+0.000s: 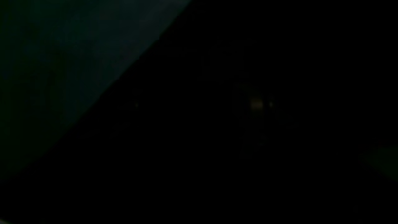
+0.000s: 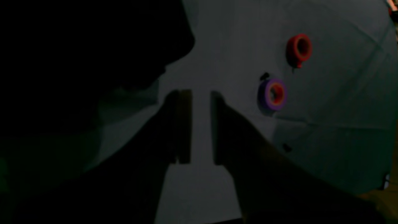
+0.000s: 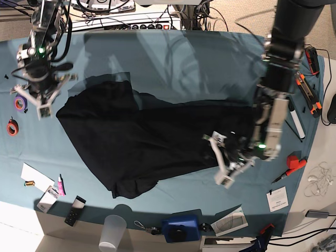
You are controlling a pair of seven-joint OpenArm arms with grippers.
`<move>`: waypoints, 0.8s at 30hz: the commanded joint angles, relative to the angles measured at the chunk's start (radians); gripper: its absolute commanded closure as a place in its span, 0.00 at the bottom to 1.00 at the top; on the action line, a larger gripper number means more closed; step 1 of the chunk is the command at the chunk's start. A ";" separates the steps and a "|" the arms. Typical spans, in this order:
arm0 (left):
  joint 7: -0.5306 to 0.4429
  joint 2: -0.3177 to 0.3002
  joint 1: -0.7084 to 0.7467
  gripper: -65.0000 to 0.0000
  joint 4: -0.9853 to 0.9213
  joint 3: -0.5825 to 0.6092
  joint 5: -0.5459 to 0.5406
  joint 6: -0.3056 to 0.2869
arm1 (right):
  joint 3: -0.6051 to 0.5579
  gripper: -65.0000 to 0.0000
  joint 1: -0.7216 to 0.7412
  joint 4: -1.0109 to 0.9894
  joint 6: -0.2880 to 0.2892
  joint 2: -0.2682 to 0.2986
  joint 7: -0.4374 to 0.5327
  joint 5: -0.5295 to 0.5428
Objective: Layout the t-shirt on the table in an organized manner, then fold the t-shirt properly
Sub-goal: 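Grasp the shirt edge with the left gripper and pull it outward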
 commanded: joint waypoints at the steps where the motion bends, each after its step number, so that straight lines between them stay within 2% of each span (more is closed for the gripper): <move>1: -0.034 0.000 -0.036 0.45 0.006 -0.006 0.022 0.014 | 0.006 0.82 0.006 0.017 -0.008 0.014 0.021 -0.005; 3: -0.053 0.003 -0.036 0.45 -0.005 -0.006 0.074 0.035 | 0.006 0.82 0.006 0.017 -0.010 0.014 0.019 -0.004; 6: -0.061 0.003 -0.036 0.45 -0.007 -0.006 0.076 0.037 | 0.006 0.82 0.006 0.017 -0.013 0.014 0.018 -0.004; 10: -0.096 0.005 -0.038 0.57 -0.024 -0.006 0.087 0.037 | 0.006 0.82 0.007 0.017 -0.022 0.014 0.017 -0.004; 13: -0.090 0.005 -0.041 0.57 -0.062 -0.006 0.083 0.033 | 0.006 0.82 0.009 0.017 -0.037 0.014 0.003 -0.005; 16: -0.084 0.005 -0.041 0.56 -0.095 -0.006 0.079 0.003 | 0.006 0.82 0.009 0.017 -0.045 0.014 -0.008 -0.005; 19: -0.124 0.005 -0.042 0.56 -0.131 -0.006 0.079 0.006 | 0.006 0.82 0.009 0.017 -0.045 0.014 -0.008 -0.005; 24: -0.098 0.005 -0.043 0.56 -0.150 -0.006 0.059 -0.002 | 0.006 0.82 0.009 0.017 -0.045 0.014 -0.006 -0.005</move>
